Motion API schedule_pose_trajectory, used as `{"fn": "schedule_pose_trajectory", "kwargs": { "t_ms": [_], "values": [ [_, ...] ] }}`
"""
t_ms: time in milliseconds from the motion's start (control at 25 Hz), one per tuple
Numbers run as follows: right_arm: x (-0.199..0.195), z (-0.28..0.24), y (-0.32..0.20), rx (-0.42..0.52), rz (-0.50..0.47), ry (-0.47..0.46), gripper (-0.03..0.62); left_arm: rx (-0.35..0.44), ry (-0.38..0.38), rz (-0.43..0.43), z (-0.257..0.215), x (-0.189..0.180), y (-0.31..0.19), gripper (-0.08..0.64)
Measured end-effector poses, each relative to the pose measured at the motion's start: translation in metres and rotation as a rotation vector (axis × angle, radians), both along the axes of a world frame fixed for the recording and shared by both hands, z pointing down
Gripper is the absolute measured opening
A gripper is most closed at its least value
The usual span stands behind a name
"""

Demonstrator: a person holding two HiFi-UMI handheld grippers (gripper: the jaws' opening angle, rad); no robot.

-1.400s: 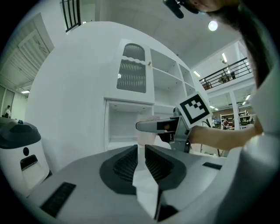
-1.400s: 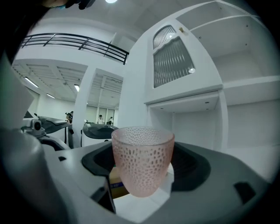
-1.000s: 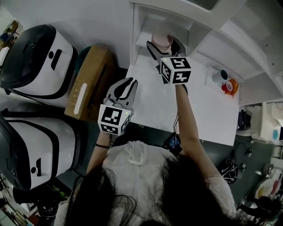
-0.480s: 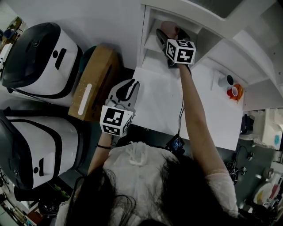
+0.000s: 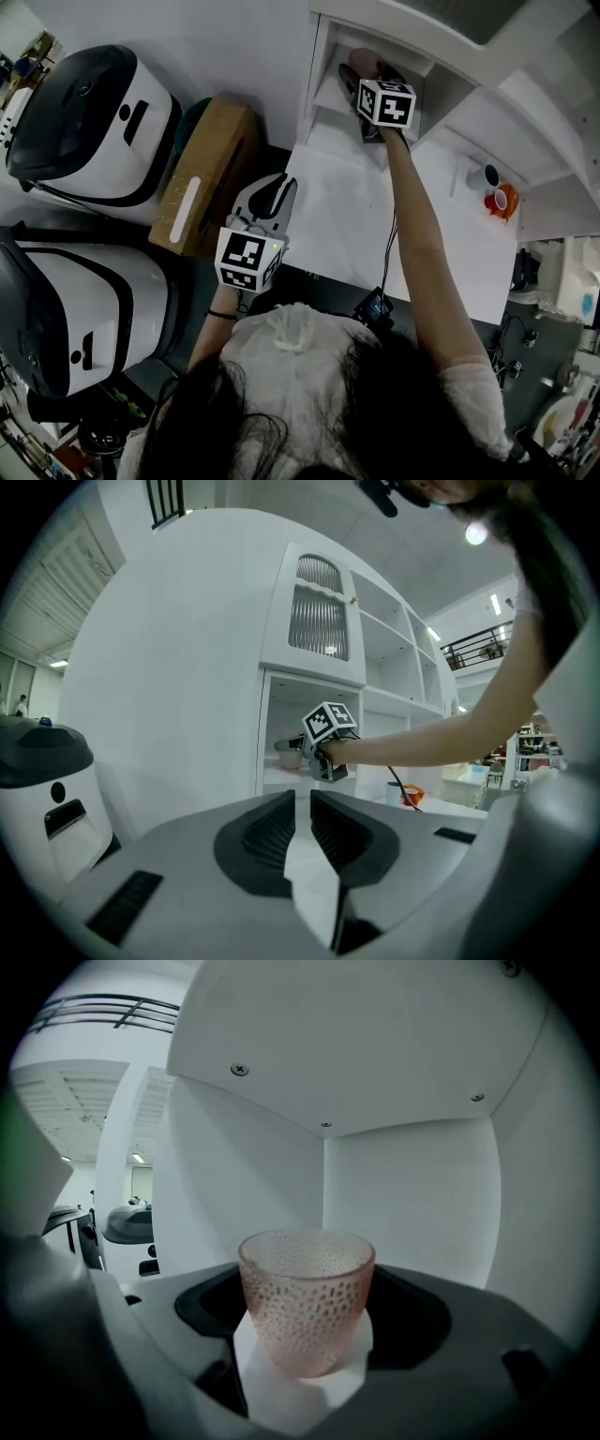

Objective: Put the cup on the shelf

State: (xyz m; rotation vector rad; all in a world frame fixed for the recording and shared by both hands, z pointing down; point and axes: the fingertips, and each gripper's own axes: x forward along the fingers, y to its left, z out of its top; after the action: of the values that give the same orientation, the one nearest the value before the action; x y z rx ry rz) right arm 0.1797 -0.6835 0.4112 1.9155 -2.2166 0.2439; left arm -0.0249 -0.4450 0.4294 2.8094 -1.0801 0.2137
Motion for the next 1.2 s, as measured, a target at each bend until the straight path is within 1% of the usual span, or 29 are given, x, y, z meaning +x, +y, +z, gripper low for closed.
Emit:
{"fn": "schedule_pose_trajectory", "kwargs": {
  "t_ms": [160, 360, 480, 600, 760, 920, 1080, 1200],
  "values": [
    [-0.001, 0.0, 0.001, -0.002, 0.0, -0.003, 0.351, -0.002, -0.007, -0.004, 0.002, -0.004, 0.003, 0.061],
    [0.006, 0.0, 0.003, -0.018, 0.033, -0.066, 0.353, 0.002, -0.009, -0.013, 0.001, -0.009, 0.004, 0.061],
    [0.006, 0.002, 0.002, -0.038, 0.03, -0.079, 0.353, 0.008, -0.007, -0.029, 0.001, -0.015, 0.003, 0.061],
    [0.002, 0.005, 0.001, -0.065, 0.015, -0.047, 0.353, 0.006, 0.002, -0.046, 0.001, -0.021, 0.002, 0.061],
    [0.002, 0.025, 0.006, -0.153, 0.024, 0.012, 0.353, 0.005, -0.004, -0.06, 0.001, -0.027, 0.003, 0.061],
    [0.0, 0.032, 0.013, -0.178, 0.033, 0.074, 0.354, 0.005, -0.001, -0.081, 0.002, -0.037, 0.002, 0.061],
    [0.0, 0.03, 0.022, -0.158, 0.044, 0.054, 0.354, -0.001, 0.003, -0.094, 0.004, -0.042, 0.003, 0.061],
    [0.002, 0.032, 0.034, -0.177, 0.057, 0.042, 0.353, -0.002, 0.005, -0.094, 0.004, -0.041, 0.003, 0.061]
  ]
}}
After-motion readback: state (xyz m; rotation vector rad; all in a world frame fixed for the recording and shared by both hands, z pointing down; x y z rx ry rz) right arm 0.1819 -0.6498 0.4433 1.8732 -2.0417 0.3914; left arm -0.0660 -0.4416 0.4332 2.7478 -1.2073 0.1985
